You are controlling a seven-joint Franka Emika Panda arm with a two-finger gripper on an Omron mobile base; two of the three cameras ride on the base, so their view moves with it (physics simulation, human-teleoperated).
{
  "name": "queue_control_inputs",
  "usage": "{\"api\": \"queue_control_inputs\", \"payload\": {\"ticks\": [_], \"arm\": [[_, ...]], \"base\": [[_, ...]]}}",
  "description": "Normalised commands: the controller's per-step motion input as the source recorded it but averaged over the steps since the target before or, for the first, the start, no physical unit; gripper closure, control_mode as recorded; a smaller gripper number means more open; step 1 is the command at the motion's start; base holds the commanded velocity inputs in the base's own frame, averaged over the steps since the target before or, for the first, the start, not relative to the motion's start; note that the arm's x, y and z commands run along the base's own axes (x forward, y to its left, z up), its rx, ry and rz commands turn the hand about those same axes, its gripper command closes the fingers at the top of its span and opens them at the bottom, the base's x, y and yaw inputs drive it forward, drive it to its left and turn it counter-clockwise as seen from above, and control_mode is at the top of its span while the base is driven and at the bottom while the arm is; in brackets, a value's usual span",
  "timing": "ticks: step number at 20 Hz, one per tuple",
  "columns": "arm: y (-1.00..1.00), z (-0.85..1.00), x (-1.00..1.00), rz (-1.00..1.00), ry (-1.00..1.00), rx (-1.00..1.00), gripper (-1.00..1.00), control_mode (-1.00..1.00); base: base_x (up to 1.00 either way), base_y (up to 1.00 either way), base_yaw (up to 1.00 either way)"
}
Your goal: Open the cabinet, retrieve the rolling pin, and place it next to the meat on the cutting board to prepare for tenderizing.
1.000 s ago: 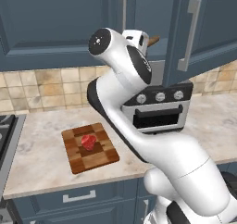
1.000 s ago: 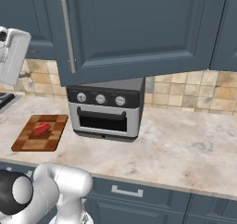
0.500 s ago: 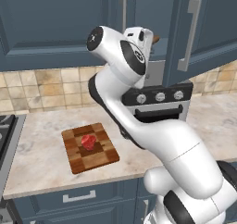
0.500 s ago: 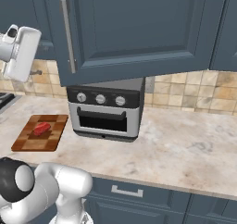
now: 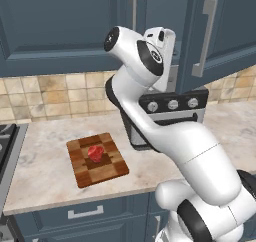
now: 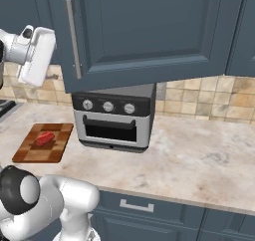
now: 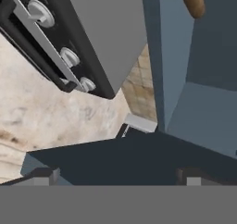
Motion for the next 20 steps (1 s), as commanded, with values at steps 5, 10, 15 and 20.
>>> {"api": "queue_control_inputs", "payload": {"ticks": [5,10,15,20], "arm": [[-0.64,0.00,-0.16,-0.07,0.03,-0.04,-1.00,-1.00],[-0.88,0.00,-0.76,-0.07,0.00,0.00,-1.00,-1.00],[-0.79,0.00,-0.93,-0.09,0.00,0.00,-1.00,-1.00],[-0.80,0.00,-0.41,-0.11,0.02,0.00,-1.00,-1.00]], "base": [[0.00,0.00,0.00],[0.00,0.00,0.00],[0.00,0.00,0.00],[0.00,0.00,0.00]]}}
